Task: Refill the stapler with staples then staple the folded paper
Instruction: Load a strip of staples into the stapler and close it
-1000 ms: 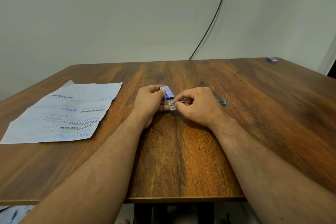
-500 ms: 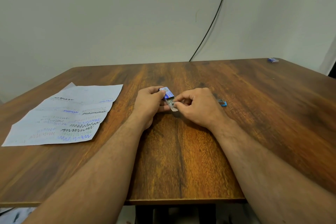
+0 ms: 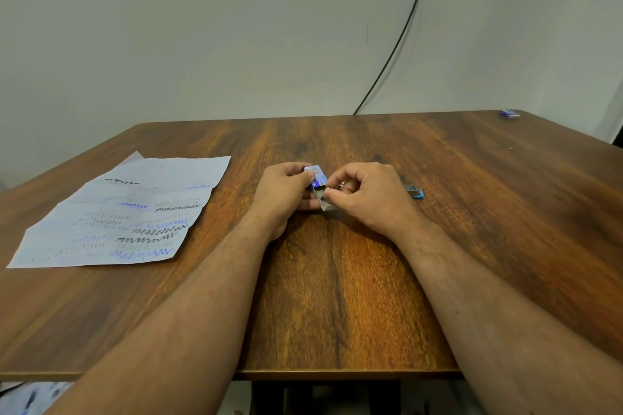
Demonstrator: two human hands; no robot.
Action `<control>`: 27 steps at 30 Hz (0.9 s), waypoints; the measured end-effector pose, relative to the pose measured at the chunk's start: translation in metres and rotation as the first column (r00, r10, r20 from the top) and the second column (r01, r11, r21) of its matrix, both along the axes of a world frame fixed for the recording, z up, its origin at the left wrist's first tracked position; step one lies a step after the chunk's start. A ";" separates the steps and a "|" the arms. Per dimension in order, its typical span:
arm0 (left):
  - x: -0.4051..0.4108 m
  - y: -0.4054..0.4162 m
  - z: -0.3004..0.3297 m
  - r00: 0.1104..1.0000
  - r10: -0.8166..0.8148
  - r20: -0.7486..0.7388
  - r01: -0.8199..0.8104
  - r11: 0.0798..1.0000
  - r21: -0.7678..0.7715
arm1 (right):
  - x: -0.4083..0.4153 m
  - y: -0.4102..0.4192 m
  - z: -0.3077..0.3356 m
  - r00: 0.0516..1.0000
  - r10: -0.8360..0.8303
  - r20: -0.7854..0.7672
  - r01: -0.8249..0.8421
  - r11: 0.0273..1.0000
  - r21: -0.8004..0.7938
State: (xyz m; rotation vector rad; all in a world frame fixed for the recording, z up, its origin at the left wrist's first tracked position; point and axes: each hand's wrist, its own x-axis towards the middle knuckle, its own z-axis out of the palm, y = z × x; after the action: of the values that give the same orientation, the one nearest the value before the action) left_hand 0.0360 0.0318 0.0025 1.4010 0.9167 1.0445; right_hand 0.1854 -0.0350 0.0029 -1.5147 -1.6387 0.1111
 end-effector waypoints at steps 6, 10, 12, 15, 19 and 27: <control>0.000 0.002 0.001 0.998 0.026 0.054 -0.024 0.999 -0.040 | -0.003 -0.001 0.002 0.968 0.001 -0.253 0.009 0.999 0.038; -0.001 0.005 0.001 0.993 0.062 0.098 -0.055 0.996 -0.072 | -0.004 -0.002 0.005 0.932 0.008 -0.362 0.017 0.998 0.066; -0.001 0.006 0.001 0.986 0.086 0.140 -0.073 0.993 -0.093 | -0.004 -0.002 0.006 0.904 0.010 -0.428 0.022 0.997 0.070; -0.001 0.006 0.002 0.974 0.116 0.197 -0.094 0.989 -0.118 | -0.002 -0.004 0.008 0.839 0.020 -0.544 0.019 0.998 0.065; -0.001 0.006 0.002 0.973 0.109 0.201 -0.085 0.989 -0.123 | -0.002 -0.005 0.011 0.776 0.071 -0.627 -0.060 0.997 0.038; -0.001 0.004 0.004 0.965 0.109 0.240 -0.075 0.986 -0.146 | 0.002 0.007 0.005 0.922 -0.050 -0.385 -0.017 0.985 -0.169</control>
State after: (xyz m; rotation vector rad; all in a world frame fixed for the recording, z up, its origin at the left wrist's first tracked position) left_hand 0.0352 0.0359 0.0061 1.0952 0.8577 1.1756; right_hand 0.1878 -0.0276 0.0084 -1.5166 -1.3215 0.5222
